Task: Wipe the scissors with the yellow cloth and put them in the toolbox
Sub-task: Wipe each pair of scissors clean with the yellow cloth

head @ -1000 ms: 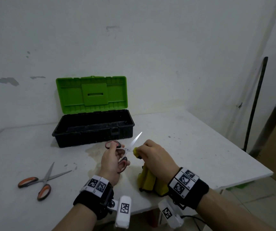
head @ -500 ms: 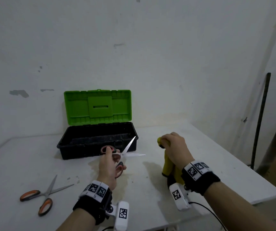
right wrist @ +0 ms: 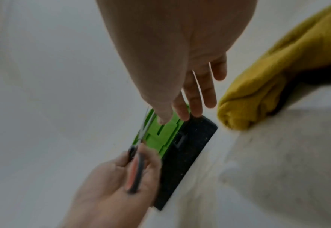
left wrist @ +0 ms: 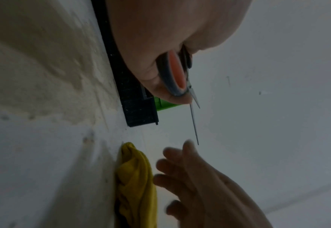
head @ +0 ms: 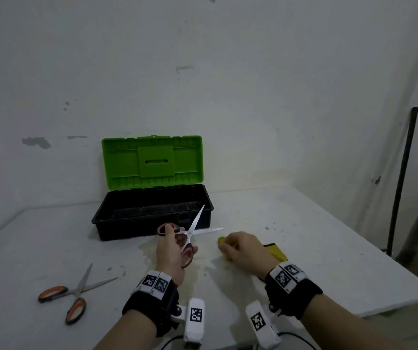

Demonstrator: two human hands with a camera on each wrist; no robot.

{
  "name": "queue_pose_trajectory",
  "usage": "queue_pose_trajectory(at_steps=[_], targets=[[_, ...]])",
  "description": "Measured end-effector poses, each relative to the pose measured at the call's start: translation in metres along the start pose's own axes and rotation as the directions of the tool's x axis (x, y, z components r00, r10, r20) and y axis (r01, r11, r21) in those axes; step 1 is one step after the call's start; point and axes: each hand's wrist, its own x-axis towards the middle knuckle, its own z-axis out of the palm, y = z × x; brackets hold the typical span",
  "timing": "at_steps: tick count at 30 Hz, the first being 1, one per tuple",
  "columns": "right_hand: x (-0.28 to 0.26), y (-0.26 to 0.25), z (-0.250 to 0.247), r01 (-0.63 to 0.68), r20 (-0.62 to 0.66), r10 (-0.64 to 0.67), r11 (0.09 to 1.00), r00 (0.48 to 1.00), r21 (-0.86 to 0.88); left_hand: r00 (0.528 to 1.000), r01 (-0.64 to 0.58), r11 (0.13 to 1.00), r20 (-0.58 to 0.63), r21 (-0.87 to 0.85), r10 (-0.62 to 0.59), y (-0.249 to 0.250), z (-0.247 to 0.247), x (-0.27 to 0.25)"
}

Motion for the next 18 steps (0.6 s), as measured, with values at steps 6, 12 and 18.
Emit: queue_pose_trajectory(at_steps=[6,12,18], targets=[[-0.019,-0.034,0.0,0.027,0.148,-0.098,0.907,0.984,0.421,0.984,0.096,0.98,0.165,-0.172,-0.068,-0.006,0.028,-0.013],[-0.014,-0.037,-0.017,-0.023,0.103,-0.039,0.84,0.994,0.541,0.975,-0.154,0.988,0.157,-0.023,0.156,-0.007,0.012,-0.01],[0.004,-0.026,-0.029,-0.047,0.077,0.005,0.829,0.997,0.558,0.935,-0.249,0.893,0.334,0.375,0.12,0.009,-0.015,0.001]])
